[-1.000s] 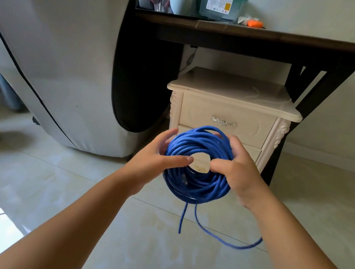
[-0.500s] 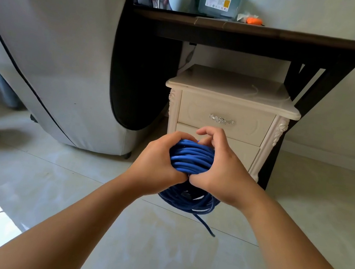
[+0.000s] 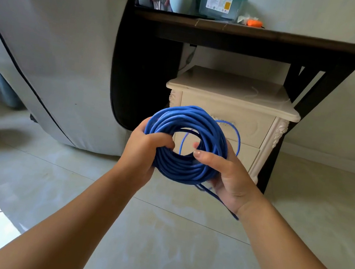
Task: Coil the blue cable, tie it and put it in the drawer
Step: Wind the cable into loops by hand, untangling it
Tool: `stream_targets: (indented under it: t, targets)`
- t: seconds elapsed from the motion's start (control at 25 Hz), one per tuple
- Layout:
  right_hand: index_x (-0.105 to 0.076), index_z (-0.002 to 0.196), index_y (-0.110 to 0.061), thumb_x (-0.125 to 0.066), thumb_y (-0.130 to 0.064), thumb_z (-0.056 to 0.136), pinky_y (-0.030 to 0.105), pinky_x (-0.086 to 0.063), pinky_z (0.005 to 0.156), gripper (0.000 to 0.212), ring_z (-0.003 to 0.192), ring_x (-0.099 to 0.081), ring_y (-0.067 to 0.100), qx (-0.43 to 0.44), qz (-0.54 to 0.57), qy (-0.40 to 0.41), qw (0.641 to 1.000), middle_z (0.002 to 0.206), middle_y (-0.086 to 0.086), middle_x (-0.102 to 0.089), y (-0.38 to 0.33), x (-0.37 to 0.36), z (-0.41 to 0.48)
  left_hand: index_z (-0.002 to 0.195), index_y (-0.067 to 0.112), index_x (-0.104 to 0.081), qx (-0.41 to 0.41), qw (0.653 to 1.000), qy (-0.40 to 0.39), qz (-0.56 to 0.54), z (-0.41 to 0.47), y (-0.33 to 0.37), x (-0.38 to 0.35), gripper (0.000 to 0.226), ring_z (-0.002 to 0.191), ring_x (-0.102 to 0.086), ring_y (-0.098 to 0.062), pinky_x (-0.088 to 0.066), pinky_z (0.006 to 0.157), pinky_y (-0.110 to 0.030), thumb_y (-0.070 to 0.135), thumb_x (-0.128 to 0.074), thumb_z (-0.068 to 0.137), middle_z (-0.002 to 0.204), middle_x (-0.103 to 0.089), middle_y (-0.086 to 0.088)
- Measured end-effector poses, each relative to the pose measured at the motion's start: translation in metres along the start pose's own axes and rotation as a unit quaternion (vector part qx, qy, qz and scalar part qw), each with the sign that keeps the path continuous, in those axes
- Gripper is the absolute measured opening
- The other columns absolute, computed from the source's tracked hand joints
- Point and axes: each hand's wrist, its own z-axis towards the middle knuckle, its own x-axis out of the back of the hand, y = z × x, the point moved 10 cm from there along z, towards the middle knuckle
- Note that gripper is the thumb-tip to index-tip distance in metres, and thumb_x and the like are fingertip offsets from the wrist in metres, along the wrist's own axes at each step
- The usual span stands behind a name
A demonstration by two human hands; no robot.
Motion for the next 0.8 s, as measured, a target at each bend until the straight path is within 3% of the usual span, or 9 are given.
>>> stream_targets:
  t: [0.16, 0.28, 0.4, 0.52, 0.6, 0.64, 0.72, 0.8]
  targets:
    - [-0.07, 0.1, -0.031, -0.073, -0.013, 0.068, 0.039, -0.052, 0.087, 0.037, 0.091, -0.063, 0.025, 0.022, 0.013, 0.059, 0.998, 0.094, 0.004, -0.061, -0.003, 0.01, 0.001, 0.115, 0.006, -0.061, 0.036, 0.998, -0.036, -0.03, -0.002, -0.016, -0.007, 0.047, 0.089, -0.055, -0.035, -0.046, 0.081, -0.05, -0.002, -0.059, 0.068, 0.098, -0.058, -0.014]
    - [-0.066, 0.106, -0.026, -0.073, -0.013, 0.061, 0.051, -0.052, 0.097, 0.047, 0.102, -0.067, 0.034, 0.002, -0.021, 0.14, 0.99, 0.093, 0.005, -0.067, 0.01, 0.029, 0.001, 0.116, 0.009, -0.062, 0.069, 0.995, -0.069, -0.002, -0.006, -0.025, -0.009, 0.043, 0.093, -0.058, -0.034, -0.05, 0.085, -0.046, 0.003, -0.063, 0.074, 0.1, -0.06, -0.014]
    - [-0.064, 0.109, -0.023, -0.069, -0.011, 0.06, 0.053, -0.054, 0.092, 0.051, 0.089, -0.069, 0.029, -0.005, -0.066, 0.173, 0.983, 0.089, 0.003, -0.067, 0.008, 0.038, 0.002, 0.12, 0.011, -0.06, 0.108, 0.987, -0.108, 0.048, -0.014, -0.031, -0.015, 0.046, 0.097, -0.061, -0.028, -0.053, 0.094, -0.049, 0.012, -0.07, 0.075, 0.102, -0.063, -0.012]
    - [-0.062, 0.109, -0.025, -0.069, -0.001, 0.067, 0.042, -0.053, 0.077, 0.048, 0.078, -0.064, 0.019, 0.019, -0.134, 0.162, 0.977, 0.086, 0.0, -0.067, -0.014, 0.039, 0.0, 0.134, 0.028, -0.055, 0.099, 0.979, -0.14, 0.111, -0.01, -0.021, -0.012, 0.064, 0.111, -0.063, -0.018, -0.049, 0.101, -0.048, 0.023, -0.075, 0.073, 0.12, -0.065, 0.003]
    - [-0.058, 0.111, -0.031, -0.073, -0.002, 0.069, 0.029, -0.049, 0.073, 0.054, 0.08, -0.064, 0.012, 0.045, -0.279, 0.132, 0.95, 0.092, -0.008, -0.067, -0.029, 0.031, -0.004, 0.147, 0.039, -0.038, 0.038, 0.963, -0.126, 0.237, -0.003, -0.009, -0.005, 0.094, 0.128, -0.051, -0.008, -0.043, 0.108, -0.041, 0.023, -0.081, 0.065, 0.142, -0.049, 0.013]
    - [-0.055, 0.115, -0.036, -0.075, -0.006, 0.068, 0.025, -0.048, 0.073, 0.059, 0.085, -0.064, 0.01, 0.047, -0.363, 0.103, 0.925, 0.097, -0.012, -0.066, -0.031, 0.022, -0.005, 0.15, 0.039, -0.032, -0.007, 0.935, -0.139, 0.326, -0.005, -0.004, -0.009, 0.103, 0.133, -0.044, -0.006, -0.042, 0.11, -0.038, 0.021, -0.083, 0.063, 0.146, -0.04, 0.015]
    - [-0.048, 0.124, -0.042, -0.075, -0.015, 0.067, 0.024, -0.048, 0.079, 0.068, 0.094, -0.059, 0.008, 0.049, -0.509, 0.035, 0.859, 0.107, -0.019, -0.06, -0.029, -0.001, -0.009, 0.153, 0.035, -0.025, -0.096, 0.857, -0.205, 0.462, -0.016, -0.006, -0.031, 0.107, 0.129, -0.044, -0.002, -0.046, 0.105, -0.028, 0.014, -0.082, 0.066, 0.144, -0.034, 0.016]
    - [-0.044, 0.129, -0.044, -0.074, -0.019, 0.069, 0.024, -0.046, 0.083, 0.072, 0.097, -0.053, 0.006, 0.071, -0.576, 0.001, 0.814, 0.11, -0.024, -0.053, -0.03, -0.015, -0.013, 0.15, 0.038, -0.024, -0.123, 0.83, -0.24, 0.488, -0.026, -0.011, -0.044, 0.104, 0.119, -0.051, -0.002, -0.052, 0.092, -0.021, 0.014, -0.081, 0.067, 0.137, -0.042, 0.017]
